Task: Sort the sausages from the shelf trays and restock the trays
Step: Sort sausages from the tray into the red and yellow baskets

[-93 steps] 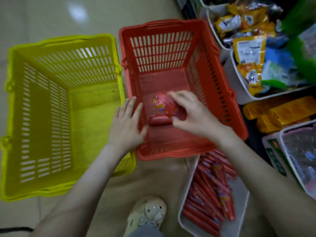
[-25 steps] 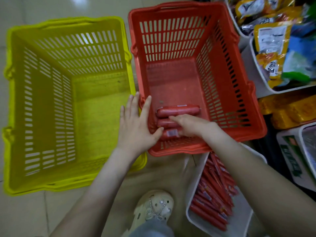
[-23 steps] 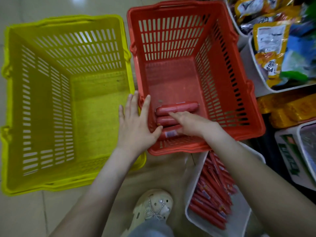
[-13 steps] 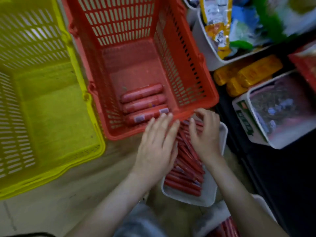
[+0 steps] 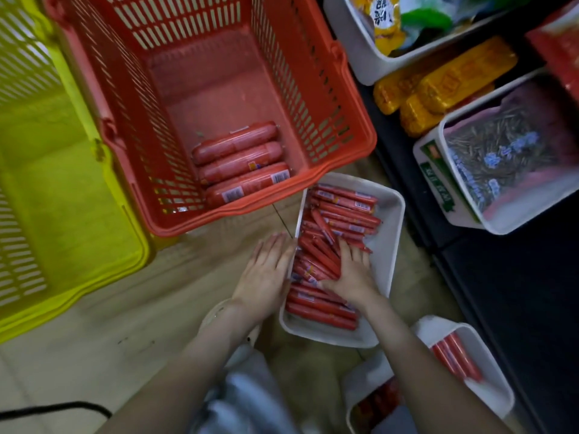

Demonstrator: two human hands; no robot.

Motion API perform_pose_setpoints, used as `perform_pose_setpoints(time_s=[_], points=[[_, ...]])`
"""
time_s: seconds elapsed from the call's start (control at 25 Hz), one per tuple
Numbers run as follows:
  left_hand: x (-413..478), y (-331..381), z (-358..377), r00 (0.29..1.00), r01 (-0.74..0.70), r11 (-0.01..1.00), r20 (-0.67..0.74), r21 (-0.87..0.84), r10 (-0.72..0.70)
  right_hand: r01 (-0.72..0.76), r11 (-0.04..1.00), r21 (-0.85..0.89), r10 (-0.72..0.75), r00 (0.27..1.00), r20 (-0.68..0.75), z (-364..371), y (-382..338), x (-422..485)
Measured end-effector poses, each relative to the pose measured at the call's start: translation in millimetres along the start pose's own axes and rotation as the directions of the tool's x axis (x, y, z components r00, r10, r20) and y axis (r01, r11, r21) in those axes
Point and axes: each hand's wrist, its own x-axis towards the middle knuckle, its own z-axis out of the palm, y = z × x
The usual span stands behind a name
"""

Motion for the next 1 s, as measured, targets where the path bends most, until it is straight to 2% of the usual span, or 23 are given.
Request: perform_pose_setpoints(time_s=[0.08, 0.16, 0.4, 0.52, 0.64, 0.84, 0.92, 1.0], points=[[10, -2, 2, 1.0, 0.022, 0.999, 0.016, -0.048, -0.022, -0.041, 0.998, 0.054, 0.04, 0.999, 0.012, -6, 2, 12], [16, -1, 5, 0.998, 0.041, 0.997, 0.044, -0.062, -0.038, -0.048, 0.999, 0.022, 0.048, 0.999, -0.003, -9, -4, 23], [14, 6, -8, 0.99, 0.138, 0.952, 0.021, -0.273, -0.137, -0.001, 0.998, -0.061, 0.009, 0.99, 0.138, -13, -15, 25], [14, 10, -28, 0.975, 0.22, 0.891, 0.09, -0.397, -0.201, 0.01, 0.99, -0.142, 0.019, 0.979, 0.201, -16, -17, 18], [8, 14, -48, 0.972, 0.226, 0.873, 0.155, -0.433, -0.175, 0.002, 0.991, -0.134, 0.027, 0.977, 0.213, -10, -23, 5], [-13, 19, -94, 0.957, 0.255, 0.823, 0.256, -0.508, -0.138, 0.003, 0.977, 0.213, -0.02, 0.997, 0.075, -38, -24, -29], [-25, 26, -115, 0.953, 0.283, 0.777, 0.256, -0.563, -0.161, 0.002, 0.881, 0.473, -0.042, 0.996, 0.075, -60, -30, -53], [-37, 36, -137, 0.965, 0.259, 0.709, 0.202, -0.656, -0.166, -0.012, 0.702, 0.712, -0.069, 0.994, 0.084, -88, -43, -87]])
